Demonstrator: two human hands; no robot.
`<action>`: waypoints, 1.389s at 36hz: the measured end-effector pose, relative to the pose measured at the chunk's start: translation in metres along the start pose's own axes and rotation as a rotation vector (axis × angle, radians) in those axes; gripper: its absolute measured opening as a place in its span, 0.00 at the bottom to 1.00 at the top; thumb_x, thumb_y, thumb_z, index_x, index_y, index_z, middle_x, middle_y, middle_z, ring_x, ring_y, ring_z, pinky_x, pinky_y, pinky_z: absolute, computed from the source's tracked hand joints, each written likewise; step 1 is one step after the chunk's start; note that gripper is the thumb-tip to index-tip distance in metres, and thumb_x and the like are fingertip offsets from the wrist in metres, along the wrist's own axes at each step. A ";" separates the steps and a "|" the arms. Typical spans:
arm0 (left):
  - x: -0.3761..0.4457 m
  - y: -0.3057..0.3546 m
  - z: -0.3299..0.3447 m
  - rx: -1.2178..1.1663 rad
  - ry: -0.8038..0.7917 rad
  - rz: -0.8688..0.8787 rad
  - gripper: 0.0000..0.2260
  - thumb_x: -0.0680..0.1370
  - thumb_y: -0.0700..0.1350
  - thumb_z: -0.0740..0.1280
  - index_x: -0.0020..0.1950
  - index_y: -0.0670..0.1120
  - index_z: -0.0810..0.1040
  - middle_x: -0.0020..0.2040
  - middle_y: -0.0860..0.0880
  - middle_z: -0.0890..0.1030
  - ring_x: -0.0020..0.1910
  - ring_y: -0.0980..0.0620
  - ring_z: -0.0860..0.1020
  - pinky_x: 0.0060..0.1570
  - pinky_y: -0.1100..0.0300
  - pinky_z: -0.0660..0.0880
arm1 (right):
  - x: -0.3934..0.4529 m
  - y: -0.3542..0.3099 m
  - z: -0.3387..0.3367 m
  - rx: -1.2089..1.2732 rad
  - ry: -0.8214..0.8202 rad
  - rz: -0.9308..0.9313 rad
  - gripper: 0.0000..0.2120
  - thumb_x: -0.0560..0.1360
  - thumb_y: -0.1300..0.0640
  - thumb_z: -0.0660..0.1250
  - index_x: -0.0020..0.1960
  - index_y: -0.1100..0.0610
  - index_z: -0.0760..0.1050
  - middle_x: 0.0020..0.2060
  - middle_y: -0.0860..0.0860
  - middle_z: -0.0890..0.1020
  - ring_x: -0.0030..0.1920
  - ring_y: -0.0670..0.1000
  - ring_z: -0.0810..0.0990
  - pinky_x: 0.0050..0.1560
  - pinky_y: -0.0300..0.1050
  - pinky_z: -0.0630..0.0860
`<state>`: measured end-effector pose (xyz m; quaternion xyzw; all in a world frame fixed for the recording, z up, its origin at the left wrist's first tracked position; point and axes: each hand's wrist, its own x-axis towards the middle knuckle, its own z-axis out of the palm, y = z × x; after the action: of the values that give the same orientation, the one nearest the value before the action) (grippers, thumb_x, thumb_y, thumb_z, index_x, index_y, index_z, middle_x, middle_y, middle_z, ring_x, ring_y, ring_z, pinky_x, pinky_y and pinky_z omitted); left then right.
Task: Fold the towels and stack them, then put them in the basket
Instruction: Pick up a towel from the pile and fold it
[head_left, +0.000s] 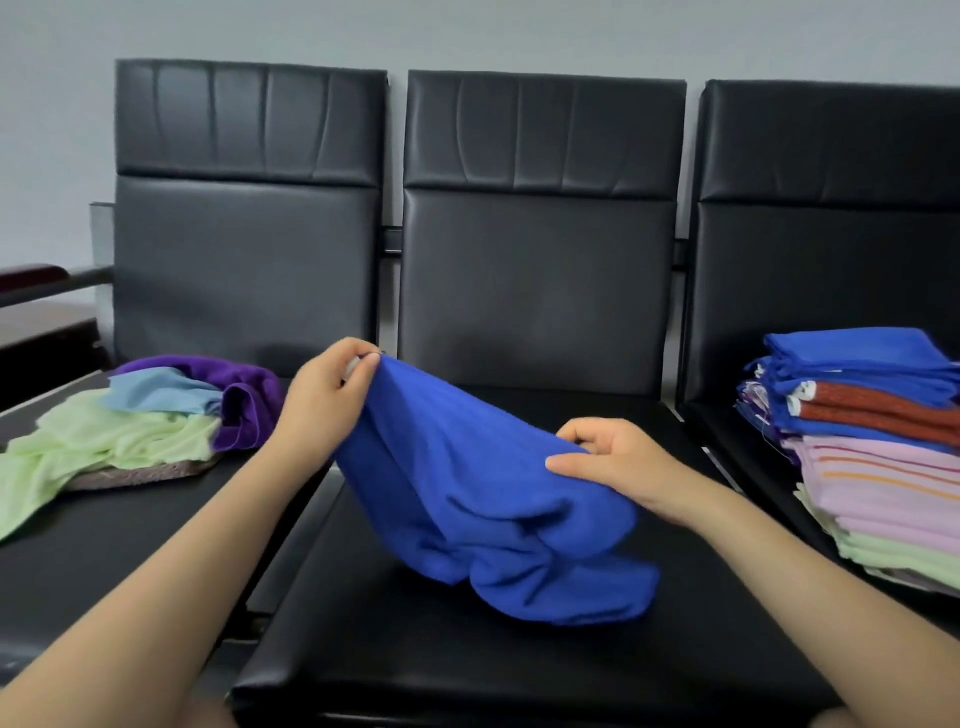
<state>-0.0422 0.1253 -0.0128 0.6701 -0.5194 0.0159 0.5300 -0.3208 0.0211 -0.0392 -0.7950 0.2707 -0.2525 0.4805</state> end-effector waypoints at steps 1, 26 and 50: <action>0.000 -0.001 -0.002 -0.006 0.021 -0.027 0.06 0.81 0.43 0.60 0.49 0.46 0.77 0.46 0.51 0.79 0.49 0.53 0.75 0.49 0.61 0.66 | 0.001 0.002 -0.001 -0.061 -0.027 0.040 0.09 0.71 0.55 0.75 0.42 0.60 0.79 0.36 0.50 0.81 0.38 0.46 0.77 0.42 0.42 0.72; -0.033 0.165 -0.059 -1.163 -0.053 -0.469 0.10 0.73 0.41 0.66 0.36 0.47 0.66 0.32 0.50 0.68 0.30 0.51 0.68 0.31 0.63 0.70 | -0.053 -0.123 -0.017 0.892 0.439 -0.103 0.17 0.81 0.49 0.60 0.42 0.56 0.82 0.36 0.52 0.82 0.38 0.50 0.83 0.42 0.40 0.78; 0.000 0.021 0.014 0.027 -0.100 -0.166 0.09 0.78 0.45 0.65 0.56 0.49 0.81 0.49 0.50 0.79 0.49 0.53 0.76 0.44 0.65 0.68 | -0.003 0.006 -0.054 0.347 0.662 0.216 0.07 0.78 0.60 0.66 0.54 0.62 0.78 0.45 0.54 0.83 0.44 0.52 0.82 0.47 0.46 0.78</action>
<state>-0.0647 0.1171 -0.0048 0.7177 -0.4876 -0.0545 0.4940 -0.3599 -0.0135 -0.0231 -0.5444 0.4466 -0.4853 0.5183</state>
